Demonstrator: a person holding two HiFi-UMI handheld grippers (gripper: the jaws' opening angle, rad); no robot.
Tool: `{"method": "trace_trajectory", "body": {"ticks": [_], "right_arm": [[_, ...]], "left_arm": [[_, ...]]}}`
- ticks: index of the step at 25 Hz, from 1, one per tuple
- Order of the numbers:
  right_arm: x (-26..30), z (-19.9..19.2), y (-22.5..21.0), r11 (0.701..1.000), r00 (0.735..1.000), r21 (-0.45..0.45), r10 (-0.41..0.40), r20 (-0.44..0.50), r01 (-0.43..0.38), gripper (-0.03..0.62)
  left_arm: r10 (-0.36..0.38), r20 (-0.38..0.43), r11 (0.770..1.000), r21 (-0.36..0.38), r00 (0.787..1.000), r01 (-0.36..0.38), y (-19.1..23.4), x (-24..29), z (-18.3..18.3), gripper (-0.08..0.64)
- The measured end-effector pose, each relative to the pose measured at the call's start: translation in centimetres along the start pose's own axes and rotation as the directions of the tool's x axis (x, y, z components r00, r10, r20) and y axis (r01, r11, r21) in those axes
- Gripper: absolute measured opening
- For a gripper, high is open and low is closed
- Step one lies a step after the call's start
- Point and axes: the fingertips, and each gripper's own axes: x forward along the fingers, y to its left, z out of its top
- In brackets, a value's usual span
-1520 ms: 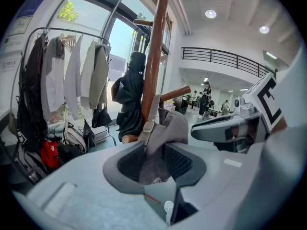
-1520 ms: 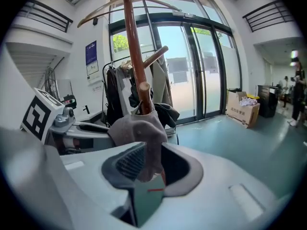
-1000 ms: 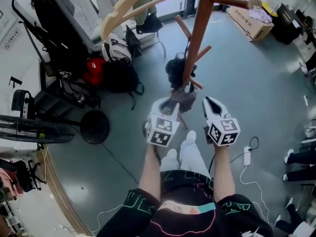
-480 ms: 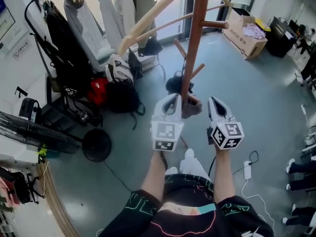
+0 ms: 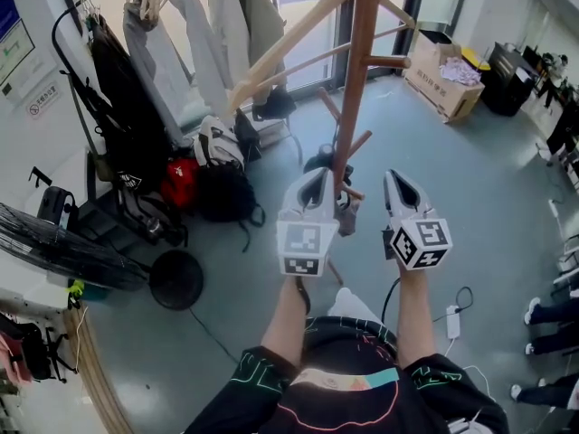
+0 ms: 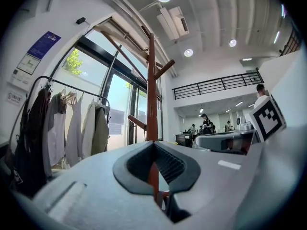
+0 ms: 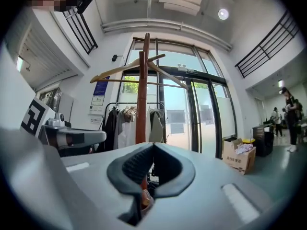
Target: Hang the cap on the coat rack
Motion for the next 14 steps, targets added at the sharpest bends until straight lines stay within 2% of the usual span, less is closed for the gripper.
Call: {"method": "trace_trajectory", "body": {"ticks": [14], "right_arm": [[1.4,-0.1,0.1,0.999,1.0,-0.034,0.008,-0.008,-0.008,0.005]], "left_arm": [[0.048,-0.05,0.999,-0.019,0.998,-0.049,2.1,0.8,-2.6,0.009]]}}
